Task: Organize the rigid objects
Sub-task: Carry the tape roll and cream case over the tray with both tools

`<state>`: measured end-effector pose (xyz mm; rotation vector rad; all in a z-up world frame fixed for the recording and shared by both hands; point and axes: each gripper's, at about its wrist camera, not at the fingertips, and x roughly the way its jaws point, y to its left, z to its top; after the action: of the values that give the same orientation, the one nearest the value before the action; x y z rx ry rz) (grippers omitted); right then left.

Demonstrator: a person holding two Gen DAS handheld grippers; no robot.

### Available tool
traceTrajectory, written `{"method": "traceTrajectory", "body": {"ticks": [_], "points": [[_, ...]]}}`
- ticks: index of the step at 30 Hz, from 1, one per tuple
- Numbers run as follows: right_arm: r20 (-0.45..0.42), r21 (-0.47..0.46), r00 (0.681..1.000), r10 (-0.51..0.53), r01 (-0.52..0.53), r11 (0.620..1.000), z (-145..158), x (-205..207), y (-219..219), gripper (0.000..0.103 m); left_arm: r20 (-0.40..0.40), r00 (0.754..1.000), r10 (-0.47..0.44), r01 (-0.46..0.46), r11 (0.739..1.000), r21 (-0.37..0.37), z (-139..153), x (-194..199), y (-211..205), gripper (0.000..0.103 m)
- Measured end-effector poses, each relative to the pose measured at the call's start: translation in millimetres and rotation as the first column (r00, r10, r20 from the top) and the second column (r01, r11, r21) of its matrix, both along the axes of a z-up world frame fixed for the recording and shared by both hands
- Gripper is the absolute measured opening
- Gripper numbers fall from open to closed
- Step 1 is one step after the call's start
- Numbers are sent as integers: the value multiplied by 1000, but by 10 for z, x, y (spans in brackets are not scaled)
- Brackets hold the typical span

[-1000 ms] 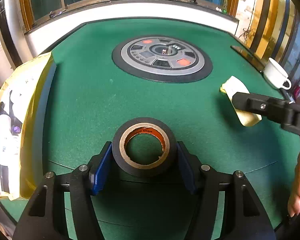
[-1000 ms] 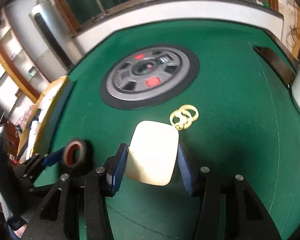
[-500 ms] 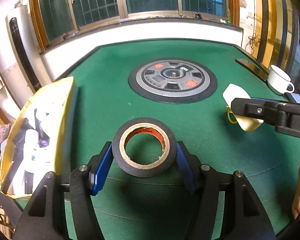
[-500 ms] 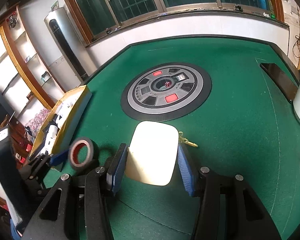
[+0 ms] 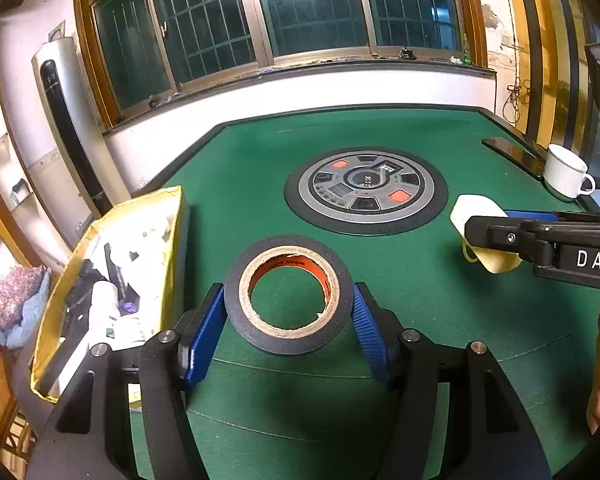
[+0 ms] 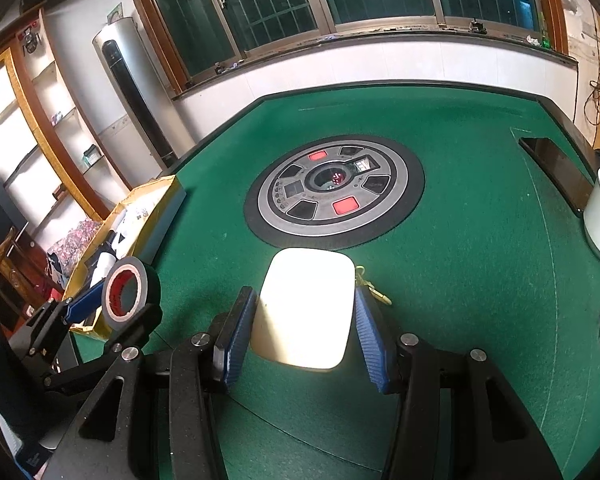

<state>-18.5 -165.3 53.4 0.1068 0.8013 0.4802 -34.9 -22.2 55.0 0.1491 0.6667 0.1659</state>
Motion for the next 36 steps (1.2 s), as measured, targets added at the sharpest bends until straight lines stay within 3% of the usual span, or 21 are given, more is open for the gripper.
{"method": "traceTrajectory", "body": {"ticks": [15, 36], "points": [[39, 2, 999, 26, -26, 1000, 77, -133, 181, 45, 79, 996, 43, -46, 998, 31, 157, -166, 156, 61], [98, -36, 987, 124, -121, 992, 227, -326, 879, 45, 157, 976, 153, -157, 988, 12, 286, -439, 640, 62]]}}
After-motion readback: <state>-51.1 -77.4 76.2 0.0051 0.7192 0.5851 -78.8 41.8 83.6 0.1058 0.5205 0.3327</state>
